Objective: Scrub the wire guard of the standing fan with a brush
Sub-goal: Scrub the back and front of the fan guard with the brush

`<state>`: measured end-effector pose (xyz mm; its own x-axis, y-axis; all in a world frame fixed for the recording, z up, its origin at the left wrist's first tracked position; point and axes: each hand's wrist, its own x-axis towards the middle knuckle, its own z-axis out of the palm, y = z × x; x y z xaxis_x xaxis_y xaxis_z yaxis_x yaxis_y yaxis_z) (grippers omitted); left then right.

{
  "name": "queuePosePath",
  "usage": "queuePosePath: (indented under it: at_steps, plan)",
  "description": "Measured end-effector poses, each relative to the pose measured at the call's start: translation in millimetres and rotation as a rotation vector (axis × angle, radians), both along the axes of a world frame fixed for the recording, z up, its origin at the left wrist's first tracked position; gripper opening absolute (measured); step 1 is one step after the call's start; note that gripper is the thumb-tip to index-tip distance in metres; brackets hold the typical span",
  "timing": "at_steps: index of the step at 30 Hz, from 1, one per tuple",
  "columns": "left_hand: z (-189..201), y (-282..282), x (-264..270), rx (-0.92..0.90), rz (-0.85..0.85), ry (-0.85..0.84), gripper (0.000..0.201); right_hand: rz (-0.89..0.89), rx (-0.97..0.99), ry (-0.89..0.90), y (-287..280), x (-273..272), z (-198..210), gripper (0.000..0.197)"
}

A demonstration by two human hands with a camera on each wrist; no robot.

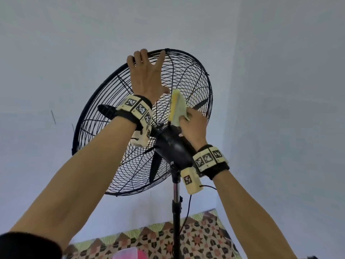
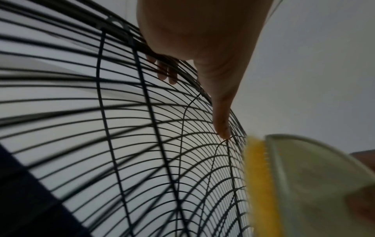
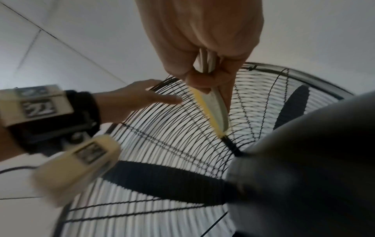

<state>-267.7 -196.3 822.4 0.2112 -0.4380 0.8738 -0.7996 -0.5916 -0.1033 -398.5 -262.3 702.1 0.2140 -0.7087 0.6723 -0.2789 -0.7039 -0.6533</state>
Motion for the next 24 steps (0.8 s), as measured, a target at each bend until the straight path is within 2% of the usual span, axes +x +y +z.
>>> queuePosePath:
  at_steps: [4, 6, 9, 12, 16, 18, 20, 24]
  plan:
    - [-1.1, 3.3, 3.8, 0.003, -0.023, -0.027, 0.113, -0.132, 0.14, -0.18, -20.3, -11.6, 2.7, 0.007]
    - [-0.1, 1.2, 0.9, -0.003, -0.046, -0.033, 0.108, -0.143, 0.186, -0.144, -20.5, -6.2, 7.8, 0.011]
    - [1.6, -0.1, 5.5, -0.012, -0.077, -0.032, 0.106, -0.069, 0.076, 0.0, -8.6, 5.7, 9.9, 0.017]
    - [2.7, 0.9, 19.6, -0.013, -0.097, -0.032, 0.107, 0.032, 0.046, -0.037, -4.1, 2.9, 8.2, 0.011]
    - [7.0, -2.4, 22.7, 0.001, -0.137, -0.046, 0.106, -0.177, 0.168, -0.226, -18.0, -7.0, 9.3, 0.011]
    - [9.7, -5.9, 22.1, 0.008, -0.167, -0.053, 0.105, -0.214, 0.18, -0.234, -18.8, -0.7, 10.5, 0.016]
    - [11.0, -8.6, 27.0, 0.001, -0.196, -0.054, 0.106, -0.193, 0.124, -0.171, -13.1, 9.0, 10.7, 0.017]
    - [8.7, -11.0, 39.7, -0.018, -0.206, -0.039, 0.106, 0.006, -0.034, -0.076, -8.3, 7.9, 11.2, 0.014]
